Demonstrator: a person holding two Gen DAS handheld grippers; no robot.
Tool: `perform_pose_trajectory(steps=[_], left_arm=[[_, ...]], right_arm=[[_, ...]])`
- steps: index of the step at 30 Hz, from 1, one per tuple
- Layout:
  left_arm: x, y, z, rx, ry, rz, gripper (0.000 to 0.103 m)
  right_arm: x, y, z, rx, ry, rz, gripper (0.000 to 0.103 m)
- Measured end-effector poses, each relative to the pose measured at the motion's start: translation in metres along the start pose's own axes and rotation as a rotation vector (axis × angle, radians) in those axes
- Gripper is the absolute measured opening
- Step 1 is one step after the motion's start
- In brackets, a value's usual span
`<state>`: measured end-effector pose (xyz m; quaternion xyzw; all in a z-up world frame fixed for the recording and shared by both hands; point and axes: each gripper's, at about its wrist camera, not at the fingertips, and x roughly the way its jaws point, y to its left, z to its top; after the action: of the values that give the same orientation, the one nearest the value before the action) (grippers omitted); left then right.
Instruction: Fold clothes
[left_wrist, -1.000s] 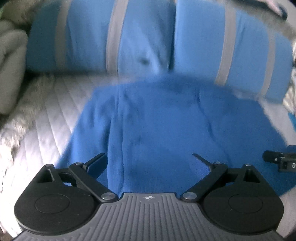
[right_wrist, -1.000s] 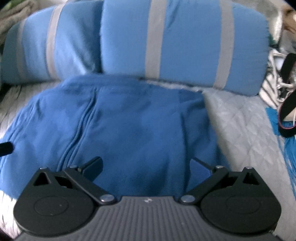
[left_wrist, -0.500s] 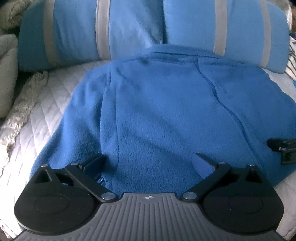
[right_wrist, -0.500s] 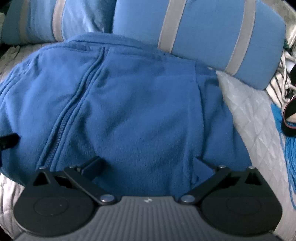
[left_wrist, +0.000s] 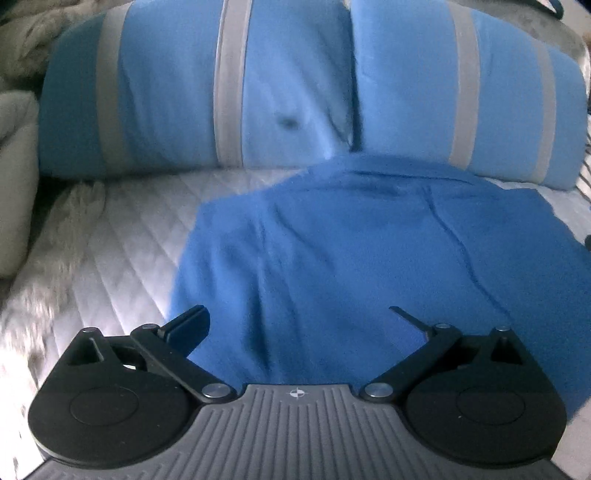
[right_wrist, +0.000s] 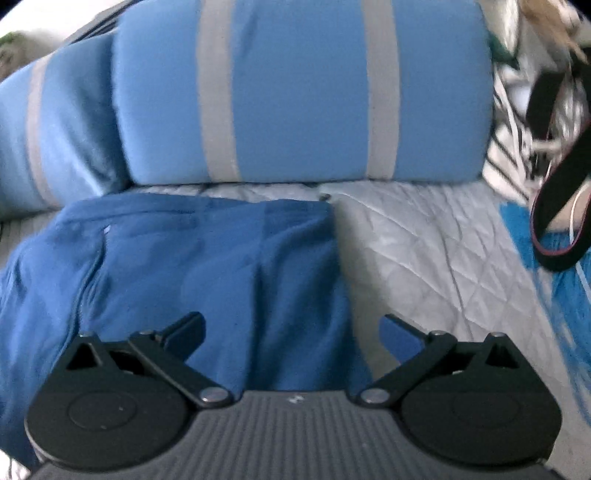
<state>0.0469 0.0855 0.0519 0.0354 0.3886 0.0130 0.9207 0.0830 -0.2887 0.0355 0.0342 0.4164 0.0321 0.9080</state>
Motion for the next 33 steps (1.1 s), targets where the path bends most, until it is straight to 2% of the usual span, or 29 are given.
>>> perform_pose_trajectory(steps=[3, 8, 11, 15, 19, 22, 27, 33], left_arm=[[0.015, 0.029, 0.01, -0.057, -0.005, 0.014, 0.103], [0.05, 0.072, 0.007, -0.183, 0.079, -0.024, 0.103], [0.062, 0.088, 0.002, -0.261, 0.093, -0.13, 0.103], [0.075, 0.104, -0.004, -0.354, 0.114, -0.23, 0.103], [0.088, 0.122, -0.015, -0.474, 0.157, -0.342, 0.103], [0.089, 0.126, -0.016, -0.468, 0.154, -0.362, 0.103], [0.089, 0.126, -0.016, -0.456, 0.155, -0.371, 0.103], [0.096, 0.136, -0.017, -0.482, 0.153, -0.421, 0.102]], right_arm=[[0.021, -0.014, 0.002, 0.028, 0.044, -0.021, 0.103], [0.039, -0.037, 0.002, 0.089, 0.092, 0.034, 0.103], [0.041, -0.038, 0.004, 0.105, 0.096, 0.124, 0.103], [0.049, -0.033, 0.006, 0.09, 0.125, 0.231, 0.103], [0.078, -0.037, -0.002, 0.107, 0.255, 0.268, 0.102], [0.08, -0.048, -0.004, 0.16, 0.253, 0.311, 0.102], [0.079, -0.049, -0.007, 0.153, 0.238, 0.331, 0.102], [0.08, -0.059, -0.008, 0.152, 0.228, 0.368, 0.103]])
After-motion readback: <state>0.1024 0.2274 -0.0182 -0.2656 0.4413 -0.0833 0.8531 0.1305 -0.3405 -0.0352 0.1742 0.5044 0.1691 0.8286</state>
